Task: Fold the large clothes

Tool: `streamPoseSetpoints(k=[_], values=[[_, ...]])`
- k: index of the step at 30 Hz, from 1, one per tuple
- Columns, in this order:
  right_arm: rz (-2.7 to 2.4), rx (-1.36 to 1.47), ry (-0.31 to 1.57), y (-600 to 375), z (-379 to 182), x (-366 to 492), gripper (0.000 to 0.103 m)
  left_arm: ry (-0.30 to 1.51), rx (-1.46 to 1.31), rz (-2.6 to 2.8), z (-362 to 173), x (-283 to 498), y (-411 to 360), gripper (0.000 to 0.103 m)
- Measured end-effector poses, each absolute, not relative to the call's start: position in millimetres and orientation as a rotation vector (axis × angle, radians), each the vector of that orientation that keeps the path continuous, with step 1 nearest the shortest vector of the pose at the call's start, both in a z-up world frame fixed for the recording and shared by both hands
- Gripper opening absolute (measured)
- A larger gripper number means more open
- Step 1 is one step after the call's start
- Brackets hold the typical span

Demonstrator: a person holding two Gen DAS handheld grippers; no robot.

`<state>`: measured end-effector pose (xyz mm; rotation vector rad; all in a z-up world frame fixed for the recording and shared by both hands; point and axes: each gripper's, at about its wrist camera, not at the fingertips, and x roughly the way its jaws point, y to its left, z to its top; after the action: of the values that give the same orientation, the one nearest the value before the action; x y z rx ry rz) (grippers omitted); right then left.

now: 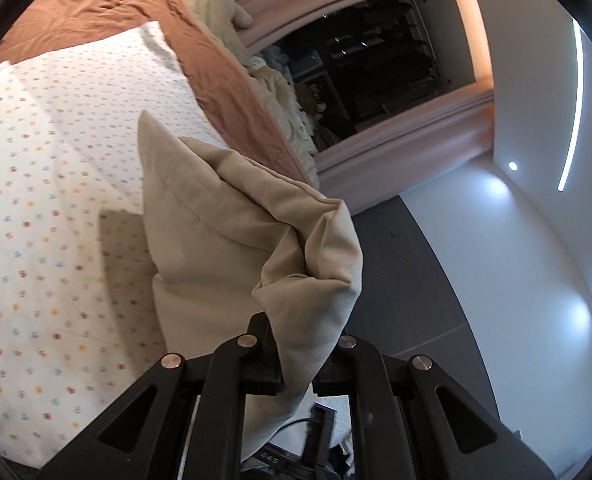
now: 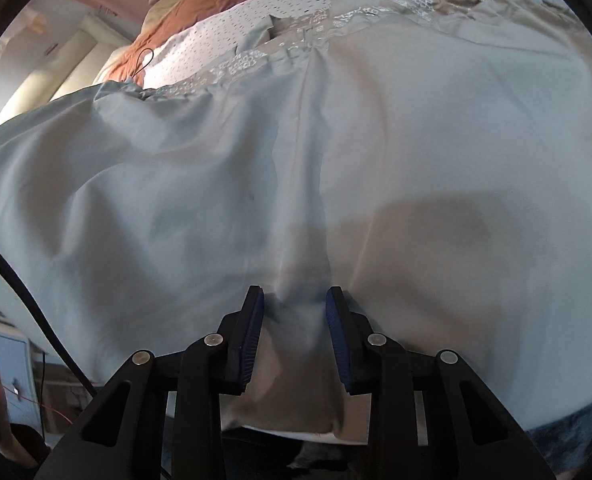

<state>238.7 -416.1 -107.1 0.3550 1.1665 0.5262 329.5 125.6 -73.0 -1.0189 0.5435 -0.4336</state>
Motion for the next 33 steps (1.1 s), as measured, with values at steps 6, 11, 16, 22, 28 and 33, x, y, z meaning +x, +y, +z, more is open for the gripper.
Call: streamPoseSetpoints(k=[6,11,16,22,28,33], values=[[0.603,0.514,1.142,-454.0,-107.4,238.6,0.030,0.551,-0.989,-0.541,-44.6,354.8,83.5,0.011],[0.605,0.566,1.072,-494.5,-89.9,234.1,0.030,0.582,-0.950,-0.602,-26.0,379.4,44.5,0.011],[0.579,0.628,1.017,-543.1,-85.8,231.7,0.031,0.633,-0.921,-0.640,-20.1,401.2,7.6,0.011],[0.494,0.696,0.955,-603.4,-93.0,216.7,0.067,0.700,-0.877,-0.688,-18.4,423.4,-41.3,0.011],[0.397,0.770,0.910,-660.0,-104.6,187.8,0.067,0.779,-0.850,-0.744,-27.0,437.8,-91.8,0.011],[0.330,0.812,0.874,-695.8,-108.6,167.7,0.067,0.870,-0.805,-0.796,-42.3,442.8,-145.2,0.011]])
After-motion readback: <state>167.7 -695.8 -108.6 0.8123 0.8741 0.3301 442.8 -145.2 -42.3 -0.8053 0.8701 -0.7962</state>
